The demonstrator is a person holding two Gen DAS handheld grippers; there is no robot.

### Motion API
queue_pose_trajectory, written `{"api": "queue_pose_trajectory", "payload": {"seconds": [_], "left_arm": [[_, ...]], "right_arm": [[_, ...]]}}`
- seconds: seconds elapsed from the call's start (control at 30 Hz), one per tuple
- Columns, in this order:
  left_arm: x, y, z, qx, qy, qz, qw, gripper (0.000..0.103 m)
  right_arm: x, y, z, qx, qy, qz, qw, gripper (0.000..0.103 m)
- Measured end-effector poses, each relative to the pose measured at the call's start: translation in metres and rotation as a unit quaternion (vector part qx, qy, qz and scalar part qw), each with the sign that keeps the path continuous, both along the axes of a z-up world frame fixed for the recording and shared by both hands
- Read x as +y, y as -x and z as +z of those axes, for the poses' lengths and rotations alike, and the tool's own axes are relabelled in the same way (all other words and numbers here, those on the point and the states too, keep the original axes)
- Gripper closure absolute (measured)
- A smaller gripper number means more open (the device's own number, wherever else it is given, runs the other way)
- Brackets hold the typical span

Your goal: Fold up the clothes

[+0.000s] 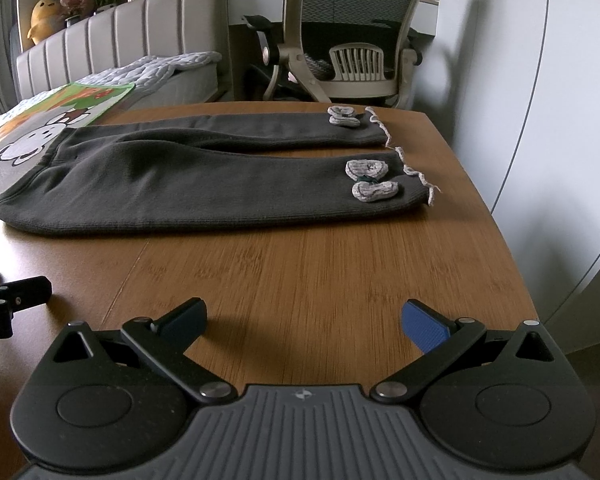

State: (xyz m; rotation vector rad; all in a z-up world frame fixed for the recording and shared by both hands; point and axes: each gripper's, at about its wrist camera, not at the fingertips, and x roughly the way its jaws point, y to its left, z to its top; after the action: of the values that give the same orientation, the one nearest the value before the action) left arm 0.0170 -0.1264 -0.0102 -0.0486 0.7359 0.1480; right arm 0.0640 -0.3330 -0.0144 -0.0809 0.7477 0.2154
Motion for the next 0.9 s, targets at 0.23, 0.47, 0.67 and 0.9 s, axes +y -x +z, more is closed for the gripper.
{"api": "queue_pose_trajectory", "payload": {"seconds": [0.23,0.47,0.67,0.9], "left_arm": [[0.001,0.001,0.000,0.002,0.001,-0.037,0.9993,0.000],[0.021,-0.007,0.016,-0.009,0.045,-0.059,0.9972,0.000],[0.042,-0.051,0.040,-0.042,0.044,-0.054,0.9967,0.000],[0.075,-0.086,0.008,0.033,0.059,-0.027,0.9973,0.000]], "right_arm": [[0.000,0.001,0.000,0.000,0.000,0.000,1.000,0.000],[-0.001,0.001,0.000,-0.001,-0.002,0.004,1.000,0.000],[-0.003,-0.002,0.001,-0.001,-0.014,0.034,0.999,0.000],[-0.020,-0.032,0.022,0.020,-0.104,0.090,0.990,0.000]]}}
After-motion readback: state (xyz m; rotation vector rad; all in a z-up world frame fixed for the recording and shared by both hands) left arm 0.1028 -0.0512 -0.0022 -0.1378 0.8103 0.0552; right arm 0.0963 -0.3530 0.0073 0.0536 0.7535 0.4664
